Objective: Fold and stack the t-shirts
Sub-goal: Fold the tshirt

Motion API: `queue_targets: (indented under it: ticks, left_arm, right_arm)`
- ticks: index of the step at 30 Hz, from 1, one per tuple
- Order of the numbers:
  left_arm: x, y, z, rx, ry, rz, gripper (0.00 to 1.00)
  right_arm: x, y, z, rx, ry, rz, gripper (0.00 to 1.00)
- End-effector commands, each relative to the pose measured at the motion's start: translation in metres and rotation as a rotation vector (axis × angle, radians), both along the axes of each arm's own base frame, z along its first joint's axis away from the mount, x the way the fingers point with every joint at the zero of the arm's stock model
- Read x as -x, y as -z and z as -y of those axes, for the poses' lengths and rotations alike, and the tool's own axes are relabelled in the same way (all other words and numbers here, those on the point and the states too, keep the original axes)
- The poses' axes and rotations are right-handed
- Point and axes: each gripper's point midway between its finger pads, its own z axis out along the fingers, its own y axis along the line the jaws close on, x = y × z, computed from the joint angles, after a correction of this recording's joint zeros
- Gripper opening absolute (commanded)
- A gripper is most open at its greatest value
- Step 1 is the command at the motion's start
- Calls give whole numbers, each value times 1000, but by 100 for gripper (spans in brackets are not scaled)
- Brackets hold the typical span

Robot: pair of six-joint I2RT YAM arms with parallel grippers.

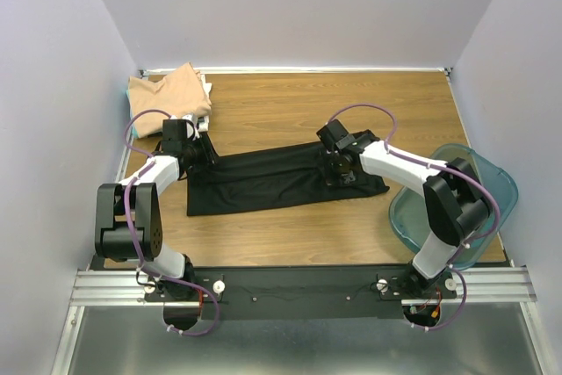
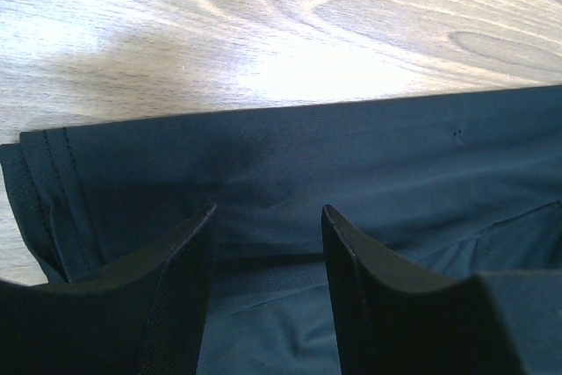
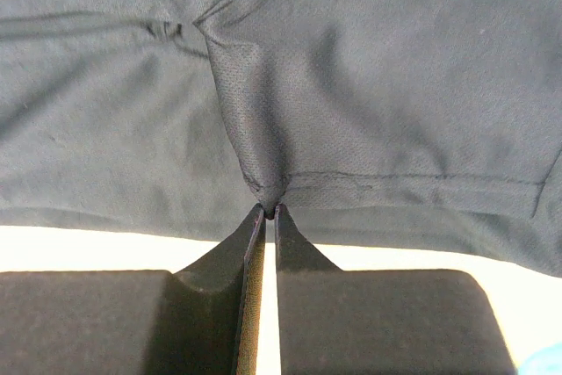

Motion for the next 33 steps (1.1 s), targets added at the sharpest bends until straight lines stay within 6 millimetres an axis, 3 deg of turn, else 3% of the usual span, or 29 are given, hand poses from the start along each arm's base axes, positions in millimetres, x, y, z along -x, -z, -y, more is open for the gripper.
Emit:
queue_targets:
  ticks: [1,8,12,17,19,27,33]
  left_arm:
    - [2,5,5,9,31,-7,58]
    - [3,8,5,9,37,-13,57]
    - [3,10,5,8,33,-16,58]
    - [-1,7,6,13,31,-9,57]
    - [-5,5,5,14,28,-5,58]
    - [-9,4,6,10,34,-2,58]
    - [-1,14,6,10,34,-22,58]
  right_arm:
    - [12,-8,-3,4,-10,-30,14]
    - [16,-12,-12,-3,-18,-39,14]
    - [18,-3,-14,6,-11,-67,15]
    - [12,-13,-9,16,66,-25,47]
    - [3,-16,6,55,120,15,54]
    - [-24,-15,69,49,277,16,54]
    - [-33,-10,95,6,323,7,52]
